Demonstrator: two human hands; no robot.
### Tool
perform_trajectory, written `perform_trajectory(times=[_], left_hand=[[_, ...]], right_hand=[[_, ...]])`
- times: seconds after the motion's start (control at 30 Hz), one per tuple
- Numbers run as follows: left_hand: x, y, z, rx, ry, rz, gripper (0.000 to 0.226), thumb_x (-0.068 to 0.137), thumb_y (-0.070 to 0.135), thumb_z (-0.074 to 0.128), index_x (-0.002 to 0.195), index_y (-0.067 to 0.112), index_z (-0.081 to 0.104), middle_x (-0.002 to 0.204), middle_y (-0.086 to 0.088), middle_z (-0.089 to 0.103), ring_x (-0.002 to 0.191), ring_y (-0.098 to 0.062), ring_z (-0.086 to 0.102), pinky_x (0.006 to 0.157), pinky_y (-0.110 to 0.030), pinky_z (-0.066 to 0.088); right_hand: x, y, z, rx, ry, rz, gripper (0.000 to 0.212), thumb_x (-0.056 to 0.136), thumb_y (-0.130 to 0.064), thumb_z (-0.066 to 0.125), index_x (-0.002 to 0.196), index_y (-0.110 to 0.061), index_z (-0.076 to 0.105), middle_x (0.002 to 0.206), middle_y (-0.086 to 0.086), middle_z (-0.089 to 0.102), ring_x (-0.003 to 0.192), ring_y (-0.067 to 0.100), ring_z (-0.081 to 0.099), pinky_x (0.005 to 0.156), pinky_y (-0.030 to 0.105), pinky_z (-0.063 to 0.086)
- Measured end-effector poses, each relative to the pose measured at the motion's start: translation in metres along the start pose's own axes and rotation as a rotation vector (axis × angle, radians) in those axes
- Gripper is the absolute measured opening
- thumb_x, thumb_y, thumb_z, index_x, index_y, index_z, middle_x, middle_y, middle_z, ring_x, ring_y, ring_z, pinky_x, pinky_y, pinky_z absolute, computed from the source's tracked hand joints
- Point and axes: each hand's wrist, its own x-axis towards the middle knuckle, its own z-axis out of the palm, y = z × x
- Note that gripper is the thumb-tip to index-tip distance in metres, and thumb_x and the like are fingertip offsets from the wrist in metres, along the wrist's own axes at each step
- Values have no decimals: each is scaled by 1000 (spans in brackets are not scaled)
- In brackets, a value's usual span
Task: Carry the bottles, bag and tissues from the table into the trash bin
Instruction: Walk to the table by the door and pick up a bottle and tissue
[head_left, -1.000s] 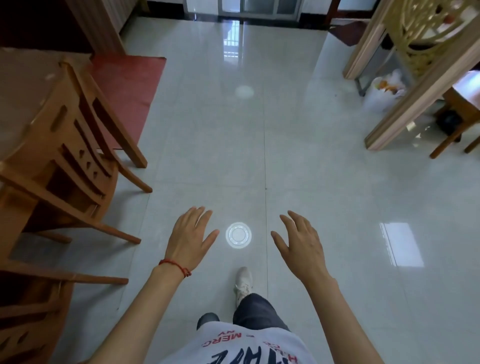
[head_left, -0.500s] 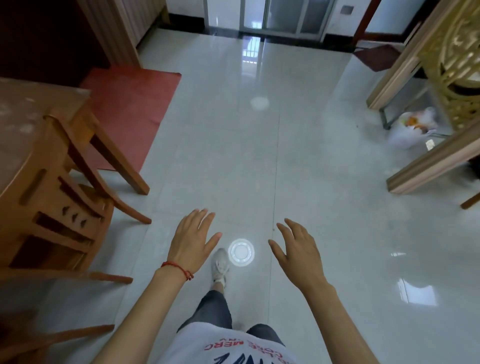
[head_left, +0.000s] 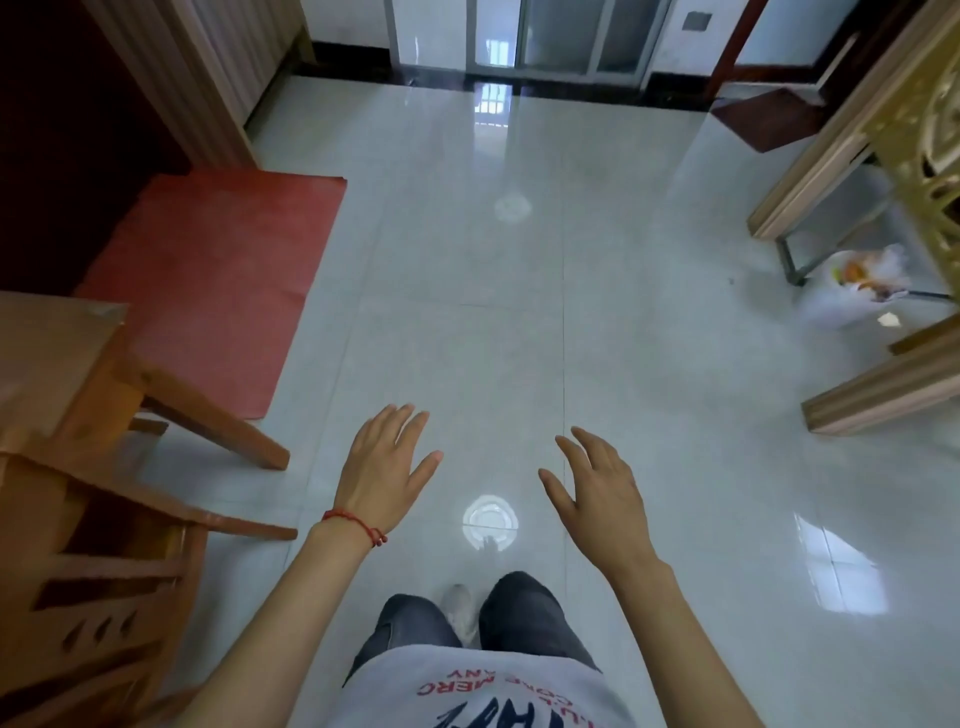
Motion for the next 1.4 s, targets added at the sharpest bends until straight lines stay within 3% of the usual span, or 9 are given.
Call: perform_trajectory(times=[0.2, 0.4, 0.57, 0.67, 1.1, 1.4], left_hand=[[90, -10, -2, -16, -1, -53, 77, 85, 60, 18, 127, 5, 51, 133, -18, 52, 127, -36, 43, 104, -45, 33], [189, -14, -15, -40, -7, -109, 87, 87, 65, 5, 124, 4, 54, 129, -19, 55, 123, -37, 47, 101, -47, 36], [255, -20, -32, -55, 31, -156, 83, 85, 65, 13, 128, 5, 49, 135, -18, 50, 128, -35, 41, 106, -44, 30], [286, -30, -42, -44, 71, -185, 86, 86, 66, 8, 127, 5, 51, 132, -19, 52, 125, -37, 45, 103, -45, 33], [418, -142, -94, -52, 112, -323, 82, 89, 62, 7, 123, 5, 55, 127, -18, 57, 121, -37, 50, 100, -48, 36], [451, -222, -131, -64, 190, -502, 77, 92, 57, 10, 117, 2, 58, 119, -20, 62, 113, -39, 56, 93, -51, 42]], right_hand=[[102, 13, 2, -14, -19, -32, 45, 86, -40, 49, 116, -7, 61, 124, 16, 59, 113, 34, 57, 89, 45, 47], [224, 24, -12, -22, -26, -97, 48, 87, -42, 46, 116, -6, 60, 125, 17, 59, 114, 35, 56, 91, 46, 46], [310, 24, -22, -43, -39, -155, 54, 88, -46, 37, 117, -6, 59, 125, 17, 58, 115, 35, 56, 91, 47, 46], [351, 17, -20, -37, -59, -188, 56, 87, -47, 34, 118, -6, 59, 126, 17, 58, 116, 35, 55, 92, 47, 46], [535, -78, 20, -42, -107, -341, 53, 87, -45, 36, 113, -7, 62, 122, 16, 61, 110, 34, 59, 88, 45, 49], [633, -168, 49, -31, -184, -515, 55, 88, -46, 35, 117, -6, 60, 126, 17, 58, 114, 35, 56, 92, 46, 46]])
